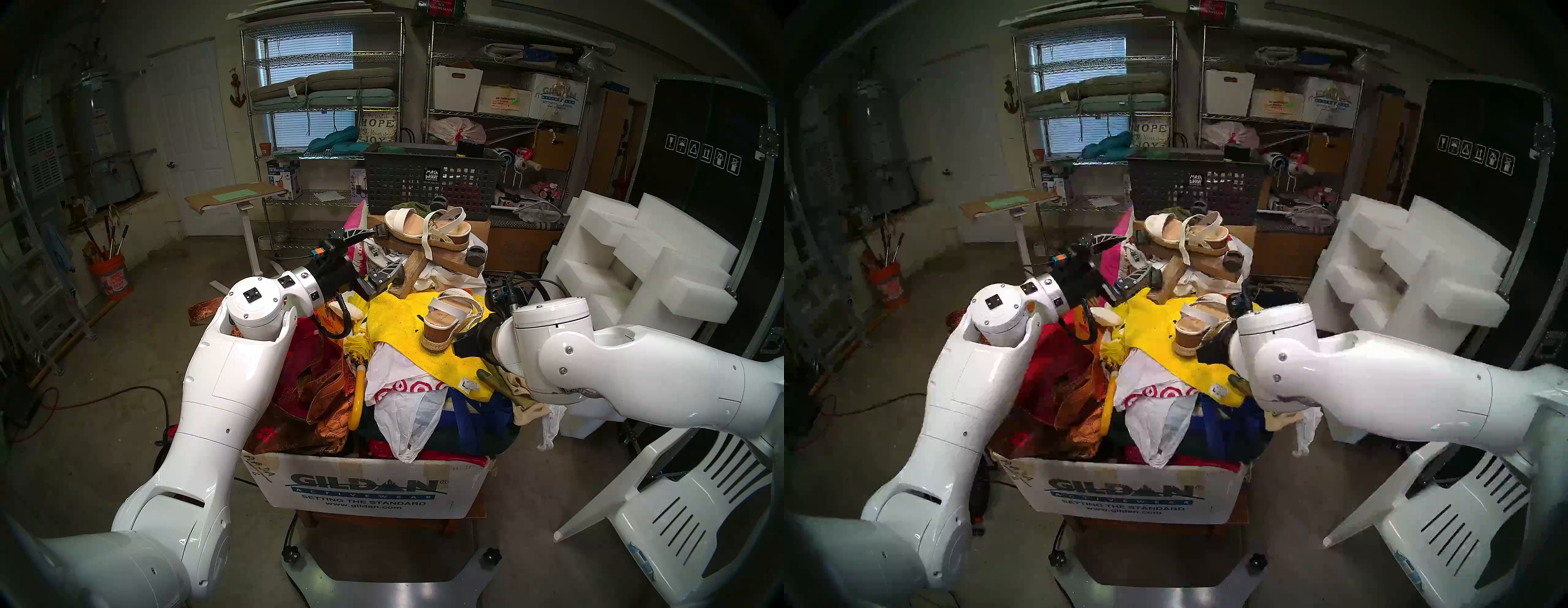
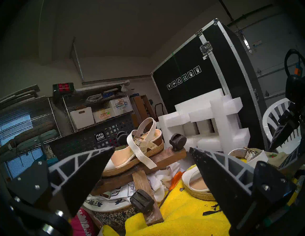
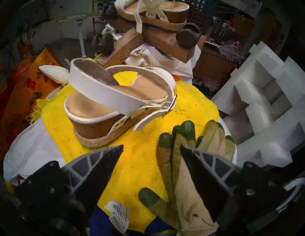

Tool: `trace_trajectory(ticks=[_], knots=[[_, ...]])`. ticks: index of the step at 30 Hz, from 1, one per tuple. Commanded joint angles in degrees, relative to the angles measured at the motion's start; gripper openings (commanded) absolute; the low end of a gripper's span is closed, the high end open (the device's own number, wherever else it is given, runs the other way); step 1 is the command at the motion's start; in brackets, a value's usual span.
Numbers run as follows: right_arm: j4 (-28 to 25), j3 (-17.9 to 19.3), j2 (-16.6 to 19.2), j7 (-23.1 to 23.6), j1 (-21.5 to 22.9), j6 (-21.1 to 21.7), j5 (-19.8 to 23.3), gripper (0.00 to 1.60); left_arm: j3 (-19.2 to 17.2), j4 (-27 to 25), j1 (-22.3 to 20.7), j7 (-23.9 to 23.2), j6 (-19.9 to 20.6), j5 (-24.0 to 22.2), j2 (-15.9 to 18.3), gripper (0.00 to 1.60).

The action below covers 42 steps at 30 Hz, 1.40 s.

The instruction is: Unbuckle a shoe

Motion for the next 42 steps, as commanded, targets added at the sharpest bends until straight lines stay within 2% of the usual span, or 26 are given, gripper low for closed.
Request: trace_trajectory(ticks=[1,3,6,12,16,19,23,25,29,30,35,36,37,38,40,41,42], knots=[[-0.2,0.2,-1.9,-0.3,0.3,-1.3,-1.8,1.07,-0.3,-0.8,-1.1,-0.1,-0.1,-0.3,0.0,1.6],[-0.5,0.3,-2.0,0.1,0.5,-1.2,-1.7,1.14,-0.3,-0.8,-1.1,-0.1,-0.1,-0.3,0.0,1.6],[-1.9,0.8,-1.5,1.0,0.3,-2.8,-2.0,1.35,-0.3,-0.8,-1.1,-0.1,-0.1,-0.3,0.0,1.6],[-2.9,0.9,-1.1,-0.4,0.5,-2.6,-1.6,1.36,-0.3,-0.8,-1.1,-0.1,-0.1,-0.3,0.0,1.6],[-2.4,0.7,-0.9,-1.2,0.4,-2.6,-1.7,1.49,-0.3,-0.8,-1.1,-0.1,-0.1,-0.3,0.0,1.6],[-1.3,0.3,-1.3,-2.0,0.3,-2.7,-2.3,1.34,-0.3,-0.8,-1.1,-0.1,-0.1,-0.3,0.0,1.6],[0.3,-0.2,-2.1,-1.4,-0.2,-4.4,-5.0,1.26,-0.3,-0.8,-1.1,-0.1,-0.1,-0.3,0.0,1.6],[0.5,-0.1,-2.1,-0.7,-0.4,-5.1,-5.5,1.41,-0.3,-0.8,-1.1,-0.2,-0.1,-0.3,0.0,1.6],[0.8,0.0,-2.3,-0.7,-0.2,-5.3,-5.8,1.45,-0.3,-0.8,-1.1,-0.2,-0.1,-0.3,0.0,1.6],[0.8,0.0,-2.3,-0.6,-0.2,-5.3,-5.8,1.5,-0.3,-0.8,-1.1,-0.2,-0.1,-0.3,0.0,1.6],[1.5,-0.2,-2.7,-1.8,0.1,-4.1,-4.9,1.37,-0.3,-0.8,-1.1,-0.2,-0.1,-0.3,0.0,1.6],[1.5,-0.1,-2.7,-1.9,0.0,-4.3,-4.9,0.95,-0.3,-0.8,-1.1,-0.2,-0.1,-0.3,0.0,1.6],[1.5,-0.1,-2.6,-2.1,0.0,-4.0,-4.6,0.79,-0.3,-0.8,-1.1,-0.2,-0.1,-0.3,0.0,1.6],[1.4,-0.1,-2.6,-2.4,0.0,-3.9,-4.5,0.73,-0.3,-0.8,-1.1,-0.2,-0.1,-0.3,0.0,1.6],[1.1,-0.2,-2.6,-3.1,0.1,-3.7,-4.2,0.72,-0.3,-0.8,-1.1,-0.2,-0.1,-0.3,0.0,1.6],[1.0,-0.2,-2.5,-3.2,0.1,-3.6,-4.1,0.34,-0.3,-0.8,-1.1,-0.2,-0.1,-0.3,0.0,1.6],[0.7,-0.1,-2.4,-3.4,0.0,-3.6,-4.0,0.23,-0.3,-0.8,-1.1,-0.2,-0.1,-0.3,0.0,1.6]])
